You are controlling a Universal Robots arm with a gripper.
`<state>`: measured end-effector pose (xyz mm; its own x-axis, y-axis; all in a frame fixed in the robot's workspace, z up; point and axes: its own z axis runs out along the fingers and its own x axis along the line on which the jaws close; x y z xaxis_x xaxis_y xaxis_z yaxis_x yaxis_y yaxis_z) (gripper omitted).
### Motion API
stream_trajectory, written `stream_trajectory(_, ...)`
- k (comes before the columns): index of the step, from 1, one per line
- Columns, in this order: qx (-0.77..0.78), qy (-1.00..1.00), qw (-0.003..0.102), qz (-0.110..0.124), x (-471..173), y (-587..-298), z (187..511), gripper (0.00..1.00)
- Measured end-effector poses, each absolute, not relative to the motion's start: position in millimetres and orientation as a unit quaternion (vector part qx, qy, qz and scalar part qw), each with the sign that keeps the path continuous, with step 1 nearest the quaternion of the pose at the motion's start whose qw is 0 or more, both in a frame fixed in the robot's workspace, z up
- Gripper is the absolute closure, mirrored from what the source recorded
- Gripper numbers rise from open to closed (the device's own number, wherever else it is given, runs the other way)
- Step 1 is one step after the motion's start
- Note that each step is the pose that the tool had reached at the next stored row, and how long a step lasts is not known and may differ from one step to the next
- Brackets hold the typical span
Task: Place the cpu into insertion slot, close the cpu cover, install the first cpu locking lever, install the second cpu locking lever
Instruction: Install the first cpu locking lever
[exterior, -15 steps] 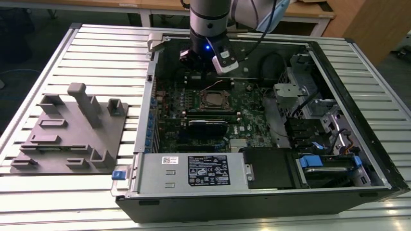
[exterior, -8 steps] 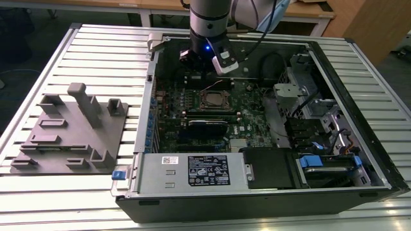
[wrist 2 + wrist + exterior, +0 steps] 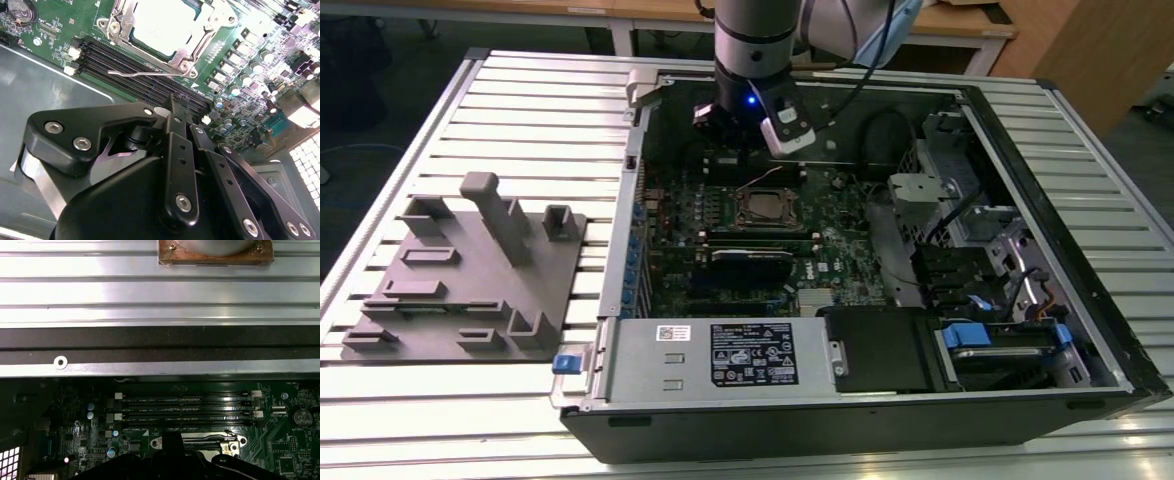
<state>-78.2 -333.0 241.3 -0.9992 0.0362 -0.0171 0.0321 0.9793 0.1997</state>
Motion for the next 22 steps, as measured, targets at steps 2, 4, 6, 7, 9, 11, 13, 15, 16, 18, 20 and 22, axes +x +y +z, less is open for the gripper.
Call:
stream_trajectory(2, 0.017, 0.995, 0.010, 0.101, -78, -333, 241, 0.89)
stream_trajectory(4, 0.018, 0.995, 0.010, 0.102, -78, -334, 241, 0.89)
stream_trajectory(6, 0.018, 0.994, 0.010, 0.103, -78, -334, 241, 0.89)
stream_trajectory(7, 0.018, 0.994, 0.010, 0.103, -78, -334, 241, 0.89)
stream_trajectory(9, 0.018, 0.994, 0.010, 0.104, -78, -334, 241, 0.89)
stream_trajectory(11, 0.018, 0.994, 0.010, 0.105, -78, -335, 241, 0.89)
stream_trajectory(13, 0.018, 0.994, 0.010, 0.106, -78, -335, 241, 0.89)
stream_trajectory(15, 0.022, 0.991, 0.010, 0.133, -78, -343, 239, 0.89)
stream_trajectory(16, 0.022, 0.991, 0.010, 0.133, -78, -343, 239, 0.89)
stream_trajectory(18, 0.023, 0.991, 0.010, 0.134, -78, -344, 239, 0.89)
stream_trajectory(20, 0.023, 0.991, 0.010, 0.135, -78, -344, 239, 0.89)
stream_trajectory(22, 0.023, 0.990, 0.010, 0.136, -78, -344, 239, 0.89)
